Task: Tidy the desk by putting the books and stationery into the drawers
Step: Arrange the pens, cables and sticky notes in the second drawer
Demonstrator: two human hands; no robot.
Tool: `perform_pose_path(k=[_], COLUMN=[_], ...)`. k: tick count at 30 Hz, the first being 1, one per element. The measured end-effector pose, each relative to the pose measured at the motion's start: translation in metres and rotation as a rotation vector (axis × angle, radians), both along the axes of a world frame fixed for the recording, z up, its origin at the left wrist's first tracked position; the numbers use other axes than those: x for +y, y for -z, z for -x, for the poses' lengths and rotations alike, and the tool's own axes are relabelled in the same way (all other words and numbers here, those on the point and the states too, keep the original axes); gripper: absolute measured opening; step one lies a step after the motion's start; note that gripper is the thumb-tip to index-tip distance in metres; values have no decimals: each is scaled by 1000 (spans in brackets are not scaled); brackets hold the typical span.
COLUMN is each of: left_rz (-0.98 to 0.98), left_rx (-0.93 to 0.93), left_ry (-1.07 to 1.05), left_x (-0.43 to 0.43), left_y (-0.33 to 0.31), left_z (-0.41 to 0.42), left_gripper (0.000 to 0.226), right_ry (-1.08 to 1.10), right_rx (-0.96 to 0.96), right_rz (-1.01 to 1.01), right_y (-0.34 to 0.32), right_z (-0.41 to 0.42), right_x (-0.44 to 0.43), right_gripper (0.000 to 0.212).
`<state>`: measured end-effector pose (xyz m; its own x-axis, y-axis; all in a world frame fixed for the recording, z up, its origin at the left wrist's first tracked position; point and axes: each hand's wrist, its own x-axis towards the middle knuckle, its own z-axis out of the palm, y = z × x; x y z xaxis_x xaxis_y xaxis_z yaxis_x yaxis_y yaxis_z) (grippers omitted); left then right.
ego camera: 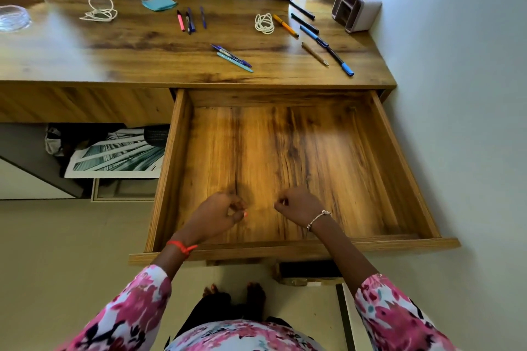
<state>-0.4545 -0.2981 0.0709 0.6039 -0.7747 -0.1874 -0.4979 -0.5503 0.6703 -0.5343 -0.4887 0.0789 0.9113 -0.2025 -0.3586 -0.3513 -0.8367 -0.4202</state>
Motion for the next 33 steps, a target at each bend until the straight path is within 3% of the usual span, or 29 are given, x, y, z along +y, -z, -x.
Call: perform_pose_path(k=[13, 22, 33], left_rz=[132, 130, 150], left_rx=[-342, -473, -546], left_ry=[-118, -30, -89], left_x=[43, 156, 250], left_y=[-41, -60, -78], left_z=[-86, -190, -289], left_gripper=[23, 33, 32], right_ry=[19, 101, 147], right_rx=[-304, -413, -493], right_rz=[128, 139, 201], right_y=[-43, -60, -75], right_z=[-103, -196, -284], right_x=[91, 195, 266], right_gripper=[31, 32, 37])
